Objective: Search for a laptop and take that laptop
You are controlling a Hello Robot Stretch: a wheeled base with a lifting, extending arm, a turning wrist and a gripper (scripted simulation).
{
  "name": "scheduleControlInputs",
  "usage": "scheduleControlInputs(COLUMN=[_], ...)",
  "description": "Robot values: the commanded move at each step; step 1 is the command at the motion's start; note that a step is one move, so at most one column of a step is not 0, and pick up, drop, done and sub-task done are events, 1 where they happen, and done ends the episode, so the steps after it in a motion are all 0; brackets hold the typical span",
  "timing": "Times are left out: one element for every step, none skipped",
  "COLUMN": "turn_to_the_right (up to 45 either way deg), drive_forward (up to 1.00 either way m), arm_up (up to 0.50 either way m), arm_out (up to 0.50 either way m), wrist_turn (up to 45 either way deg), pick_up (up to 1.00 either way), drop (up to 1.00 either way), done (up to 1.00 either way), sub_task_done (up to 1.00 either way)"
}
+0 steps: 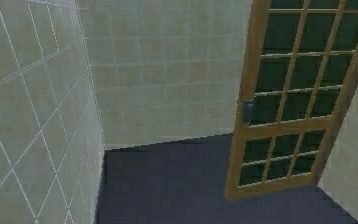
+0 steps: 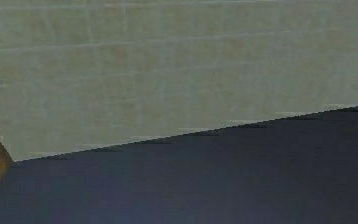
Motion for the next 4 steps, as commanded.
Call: scheduleControlInputs(turn_to_the_right=[0.0,3.0,0.0,33.0], drive_forward=[1.00,0.00,0.60,0.00], arm_up=[0.00,0.00,0.00,0.00], arm_out=[0.00,0.00,0.00,0.00], wrist_turn=[0.0,0.0,0.0,0.0], pick_up=[0.00,0.00,0.00,0.00], drop=[0.00,0.00,0.00,0.00], done=[0.00,0.00,0.00,0.00], sub_task_done=[0.00,0.00,0.00,0.00])
